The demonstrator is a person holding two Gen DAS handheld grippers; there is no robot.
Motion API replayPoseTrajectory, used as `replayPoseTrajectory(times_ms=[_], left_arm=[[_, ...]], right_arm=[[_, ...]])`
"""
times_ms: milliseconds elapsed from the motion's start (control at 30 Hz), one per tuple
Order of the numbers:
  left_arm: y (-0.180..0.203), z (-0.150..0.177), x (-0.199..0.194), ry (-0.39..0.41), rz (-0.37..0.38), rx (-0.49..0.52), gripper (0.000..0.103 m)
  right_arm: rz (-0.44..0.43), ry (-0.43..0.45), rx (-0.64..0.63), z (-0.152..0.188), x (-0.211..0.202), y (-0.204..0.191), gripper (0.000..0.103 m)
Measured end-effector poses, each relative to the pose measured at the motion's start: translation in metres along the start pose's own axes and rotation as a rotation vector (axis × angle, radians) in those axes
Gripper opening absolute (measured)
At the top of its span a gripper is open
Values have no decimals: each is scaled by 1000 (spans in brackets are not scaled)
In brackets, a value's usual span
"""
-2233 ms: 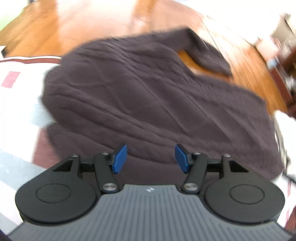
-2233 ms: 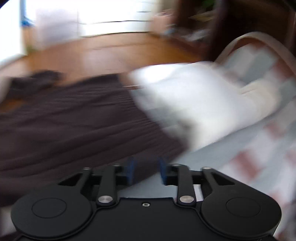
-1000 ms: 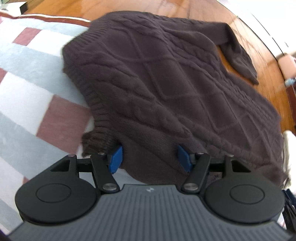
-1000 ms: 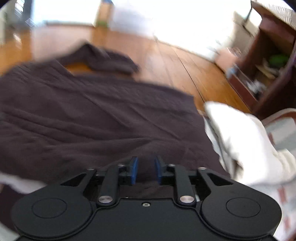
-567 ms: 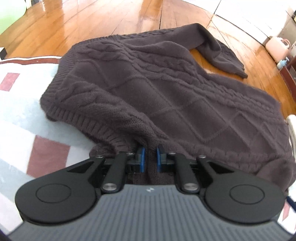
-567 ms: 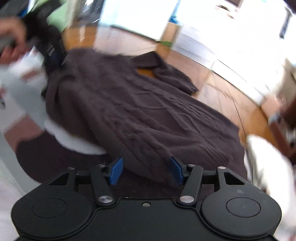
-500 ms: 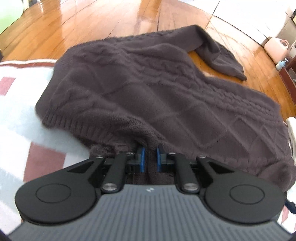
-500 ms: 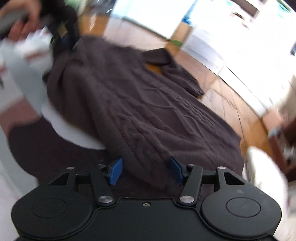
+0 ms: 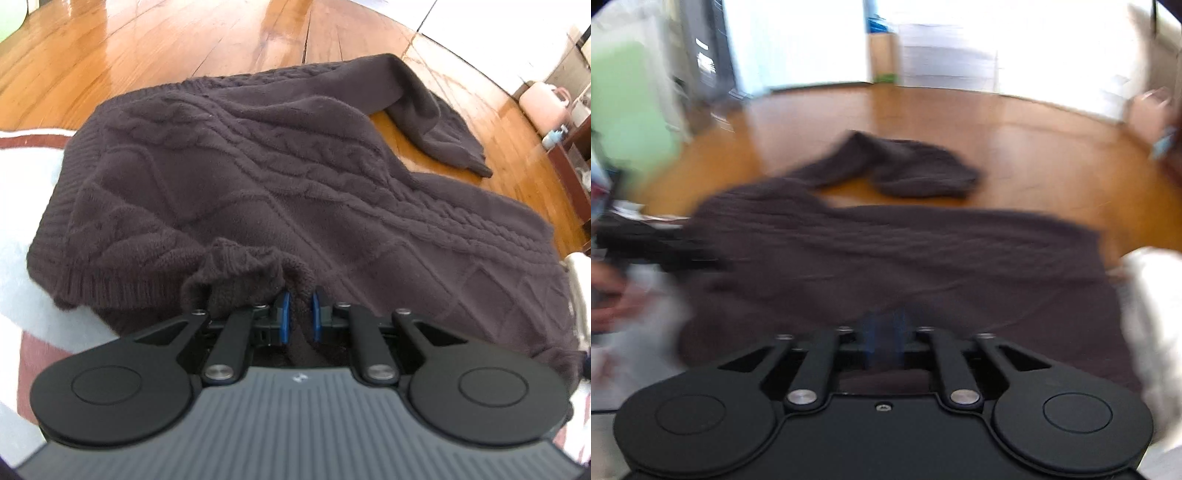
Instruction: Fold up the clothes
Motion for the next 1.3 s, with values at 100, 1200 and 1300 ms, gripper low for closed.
replayPoseTrajectory(times_ms=[100,1200,1300], left_arm=[[-1,-1,4,-5,-3,-9,11],[-17,0,3,-5,27,-97,16],[-16,-2,5,-5,-6,-79,16]], right_arm=[[-199,-111,-63,32,-10,-40,43],[507,11,-73,2,-4,40,33],[416,22,78,29,-20,47,59]])
Point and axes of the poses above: each gripper's, at about its wrist camera, not at the fingertips, and x roughly the way its jaws point, y to its right, z to its underside, the point moved 7 cm from there along x, roughly the way its jaws point, and after that the axes turned 1 degree about x, right-handed, at the moved point
